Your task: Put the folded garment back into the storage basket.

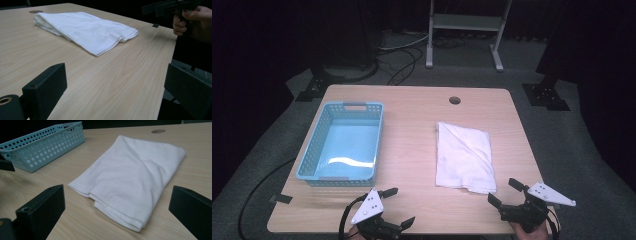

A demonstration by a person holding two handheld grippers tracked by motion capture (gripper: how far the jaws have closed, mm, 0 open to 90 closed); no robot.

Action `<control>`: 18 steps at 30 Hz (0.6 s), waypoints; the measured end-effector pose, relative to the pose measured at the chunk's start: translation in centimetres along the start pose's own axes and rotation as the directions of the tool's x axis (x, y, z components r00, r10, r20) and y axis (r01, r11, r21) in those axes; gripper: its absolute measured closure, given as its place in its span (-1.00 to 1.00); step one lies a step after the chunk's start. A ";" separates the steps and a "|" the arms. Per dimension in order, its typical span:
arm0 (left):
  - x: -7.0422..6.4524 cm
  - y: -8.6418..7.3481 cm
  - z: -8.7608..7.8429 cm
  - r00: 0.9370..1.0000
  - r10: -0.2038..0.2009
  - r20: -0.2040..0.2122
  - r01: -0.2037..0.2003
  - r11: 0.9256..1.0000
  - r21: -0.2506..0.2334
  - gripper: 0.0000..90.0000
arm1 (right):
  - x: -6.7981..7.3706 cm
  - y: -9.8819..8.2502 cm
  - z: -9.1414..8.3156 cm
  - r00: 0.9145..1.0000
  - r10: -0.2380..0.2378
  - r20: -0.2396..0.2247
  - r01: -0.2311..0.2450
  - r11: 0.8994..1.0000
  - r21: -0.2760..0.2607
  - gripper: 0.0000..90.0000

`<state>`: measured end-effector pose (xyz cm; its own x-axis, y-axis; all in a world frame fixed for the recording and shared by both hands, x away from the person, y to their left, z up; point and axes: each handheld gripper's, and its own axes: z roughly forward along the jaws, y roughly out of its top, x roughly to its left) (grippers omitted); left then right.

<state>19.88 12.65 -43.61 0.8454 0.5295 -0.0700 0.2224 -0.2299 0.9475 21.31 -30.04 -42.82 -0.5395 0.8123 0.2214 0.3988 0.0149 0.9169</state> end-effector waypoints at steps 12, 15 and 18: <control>-0.2 0.1 -0.2 1.000 0.005 -0.003 -0.005 1.000 -0.004 -0.91 | -0.6 1.7 1.9 0.999 0.019 -0.039 -0.016 0.997 0.071 -0.99; -0.3 0.1 -0.3 1.000 0.007 -0.003 -0.007 1.000 -0.004 -0.91 | -0.8 1.9 2.4 0.998 0.034 -0.058 -0.029 0.995 0.091 -0.99; -0.3 0.1 -0.3 1.000 0.010 -0.004 -0.010 1.000 -0.003 -0.91 | -1.0 2.0 2.6 0.998 0.041 -0.040 -0.036 0.995 0.097 -0.99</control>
<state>19.48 12.69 -43.40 0.8455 0.5307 -0.0588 0.2124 -0.2332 0.9489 24.53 -29.29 -42.05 -0.5524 0.7881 0.2717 0.4884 0.0419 0.8716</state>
